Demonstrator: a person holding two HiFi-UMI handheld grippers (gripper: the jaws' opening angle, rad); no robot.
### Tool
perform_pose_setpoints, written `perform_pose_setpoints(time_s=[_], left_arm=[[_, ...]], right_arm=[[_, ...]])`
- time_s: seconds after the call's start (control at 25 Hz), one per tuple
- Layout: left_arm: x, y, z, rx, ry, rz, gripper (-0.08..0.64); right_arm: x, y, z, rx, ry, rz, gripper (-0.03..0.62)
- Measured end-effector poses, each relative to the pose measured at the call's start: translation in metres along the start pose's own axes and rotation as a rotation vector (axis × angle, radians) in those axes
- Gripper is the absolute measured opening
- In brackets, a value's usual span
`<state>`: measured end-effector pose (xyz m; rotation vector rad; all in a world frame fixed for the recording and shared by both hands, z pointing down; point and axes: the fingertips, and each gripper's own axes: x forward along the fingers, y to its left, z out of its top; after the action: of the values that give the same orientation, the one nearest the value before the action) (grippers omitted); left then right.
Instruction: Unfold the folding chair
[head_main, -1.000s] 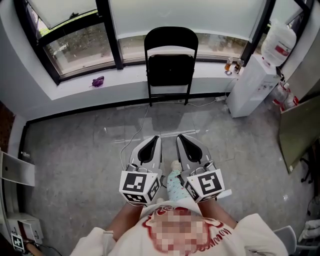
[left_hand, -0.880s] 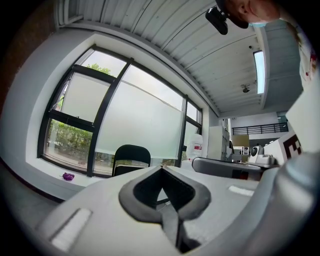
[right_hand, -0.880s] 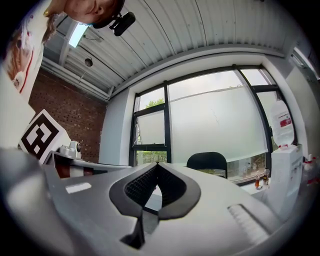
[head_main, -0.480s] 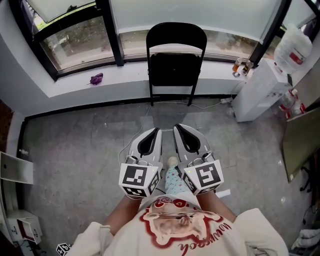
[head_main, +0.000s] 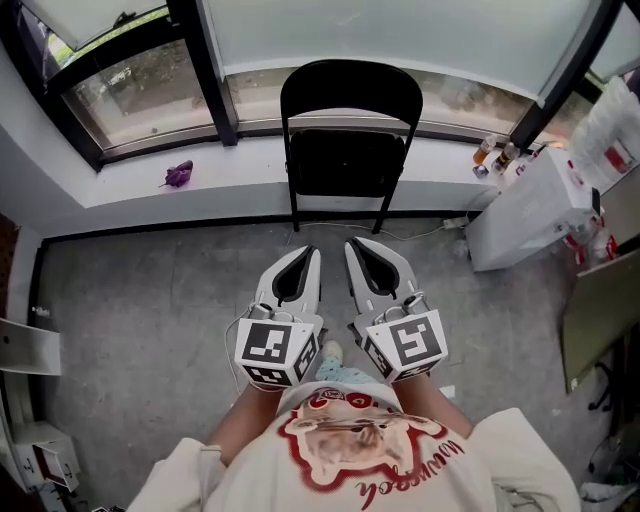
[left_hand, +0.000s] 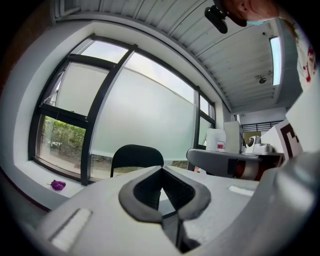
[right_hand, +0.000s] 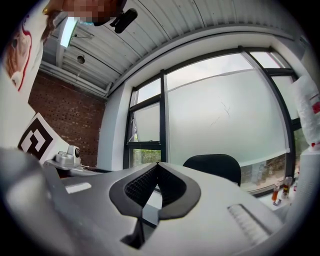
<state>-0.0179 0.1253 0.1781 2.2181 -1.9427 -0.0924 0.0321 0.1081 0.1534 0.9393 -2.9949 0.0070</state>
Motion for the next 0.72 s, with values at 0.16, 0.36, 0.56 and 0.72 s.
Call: perform_pose_setpoints(time_s=[0.16, 0.36, 0.56, 0.72], left_arm=[[0.051, 0.012, 0.010, 0.001, -0.014, 0.016, 0.005], [0.082, 0.019, 0.006, 0.002, 0.005, 0.024, 0.005], [0.099, 0.028, 0.000, -0.020, 0.038, 0.021, 0.005], [0.114, 0.035, 0.007, -0.017, 0.034, 0.019, 0.005]], right_arm=[[0.036, -0.039, 0.004, -0.001, -0.005, 0.016, 0.021], [0.060, -0.069, -0.004, 0.025, 0.006, 0.013, 0.021], [0.080, -0.074, -0.011, 0.026, 0.029, 0.038, 0.021], [0.092, -0.082, -0.006, 0.017, 0.018, 0.045, 0.021]])
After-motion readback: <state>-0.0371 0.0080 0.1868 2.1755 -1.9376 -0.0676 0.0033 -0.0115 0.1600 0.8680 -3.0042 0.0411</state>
